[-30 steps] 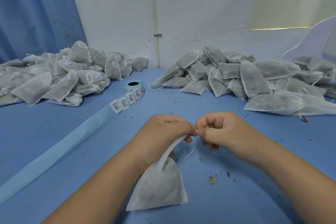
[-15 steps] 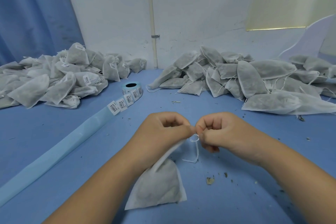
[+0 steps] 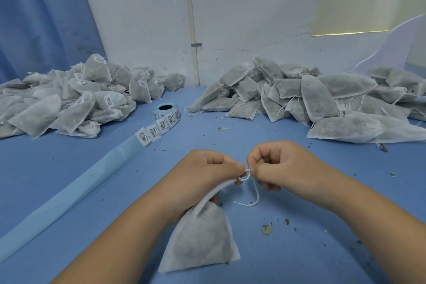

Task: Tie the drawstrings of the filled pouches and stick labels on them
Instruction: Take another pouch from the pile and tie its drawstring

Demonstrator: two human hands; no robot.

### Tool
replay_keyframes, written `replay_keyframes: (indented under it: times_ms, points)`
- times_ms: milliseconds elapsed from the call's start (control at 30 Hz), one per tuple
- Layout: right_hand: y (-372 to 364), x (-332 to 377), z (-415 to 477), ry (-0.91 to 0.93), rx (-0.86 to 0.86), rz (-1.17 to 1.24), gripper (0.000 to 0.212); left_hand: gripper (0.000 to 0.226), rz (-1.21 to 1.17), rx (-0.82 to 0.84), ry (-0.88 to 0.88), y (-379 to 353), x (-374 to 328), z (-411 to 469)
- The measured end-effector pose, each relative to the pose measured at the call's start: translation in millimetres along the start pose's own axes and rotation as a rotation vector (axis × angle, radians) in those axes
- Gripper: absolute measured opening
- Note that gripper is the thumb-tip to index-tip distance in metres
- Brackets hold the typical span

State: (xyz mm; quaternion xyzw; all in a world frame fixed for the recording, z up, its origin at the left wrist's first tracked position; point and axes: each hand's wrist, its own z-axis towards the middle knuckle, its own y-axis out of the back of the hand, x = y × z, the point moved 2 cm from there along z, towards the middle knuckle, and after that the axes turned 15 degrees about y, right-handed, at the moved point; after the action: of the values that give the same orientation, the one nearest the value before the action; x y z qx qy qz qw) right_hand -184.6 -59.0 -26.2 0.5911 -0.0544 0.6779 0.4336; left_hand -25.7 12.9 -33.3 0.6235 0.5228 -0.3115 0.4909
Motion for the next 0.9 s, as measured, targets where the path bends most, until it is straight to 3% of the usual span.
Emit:
replay_keyframes:
  times_ms: [200,400,567,900]
  points:
    - [1,3,-1,-0.003,-0.025,-0.049,0.021,0.018,0.003,0.017,-0.011,0,-1,-2]
    - [-3,7,1,0.132,-0.230,-0.035,0.003,0.021,-0.044,-0.113,-0.055,0,-3,-1]
    - [-12,11,0,0.178,-0.227,-0.106,0.008,0.025,-0.043,-0.195,-0.135,1,-5,-1]
    - [-12,16,-2,0.067,-0.313,-0.149,0.020,0.020,0.099,-0.417,-0.226,-2,-2,-1]
